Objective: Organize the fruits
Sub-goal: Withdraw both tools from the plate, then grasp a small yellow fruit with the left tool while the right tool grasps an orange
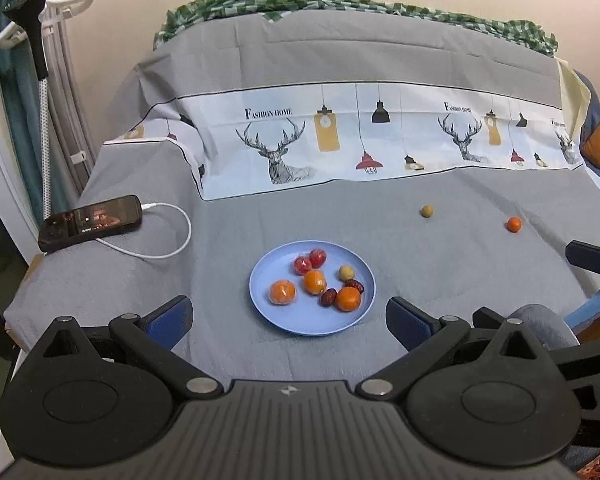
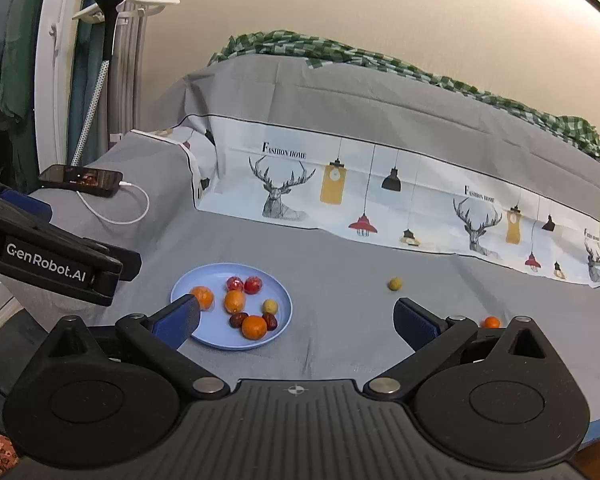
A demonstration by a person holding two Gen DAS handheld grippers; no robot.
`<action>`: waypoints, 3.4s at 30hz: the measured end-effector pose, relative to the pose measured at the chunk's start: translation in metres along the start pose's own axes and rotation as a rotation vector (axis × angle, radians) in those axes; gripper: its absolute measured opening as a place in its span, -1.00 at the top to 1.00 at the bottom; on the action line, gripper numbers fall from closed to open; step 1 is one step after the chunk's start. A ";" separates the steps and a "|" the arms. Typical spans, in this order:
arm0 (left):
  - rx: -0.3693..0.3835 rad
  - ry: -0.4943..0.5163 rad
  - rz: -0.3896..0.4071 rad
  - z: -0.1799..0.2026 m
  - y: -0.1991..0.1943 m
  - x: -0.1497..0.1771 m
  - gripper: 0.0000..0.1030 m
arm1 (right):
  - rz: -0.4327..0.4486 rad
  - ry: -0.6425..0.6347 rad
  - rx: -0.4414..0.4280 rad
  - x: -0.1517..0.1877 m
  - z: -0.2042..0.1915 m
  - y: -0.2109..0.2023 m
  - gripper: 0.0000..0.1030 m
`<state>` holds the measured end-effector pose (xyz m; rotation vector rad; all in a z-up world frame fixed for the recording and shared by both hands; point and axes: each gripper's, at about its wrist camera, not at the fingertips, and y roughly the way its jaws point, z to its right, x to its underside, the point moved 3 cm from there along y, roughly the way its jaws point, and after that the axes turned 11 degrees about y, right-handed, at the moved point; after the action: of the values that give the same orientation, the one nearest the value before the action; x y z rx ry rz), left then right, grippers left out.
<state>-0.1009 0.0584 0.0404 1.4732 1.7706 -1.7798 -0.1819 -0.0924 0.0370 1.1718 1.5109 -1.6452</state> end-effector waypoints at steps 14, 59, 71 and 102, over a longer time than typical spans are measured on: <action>-0.010 0.040 -0.001 0.012 -0.003 -0.008 -0.99 | 0.004 0.023 0.004 0.003 0.009 -0.004 -0.98; 0.237 0.343 -0.241 0.273 0.509 -0.173 -1.00 | -0.209 0.537 0.576 0.074 0.409 0.394 -0.99; 0.346 0.340 -0.154 0.270 0.500 -0.170 0.46 | -0.138 0.484 0.585 0.074 0.398 0.395 -0.44; 0.037 0.005 -0.337 0.016 0.095 -0.010 0.50 | -0.172 0.351 -0.048 0.008 0.095 0.075 0.30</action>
<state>-0.0328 0.0168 -0.0151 1.2482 2.1009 -1.9711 -0.1378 -0.1967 -0.0068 1.3915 1.9036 -1.5582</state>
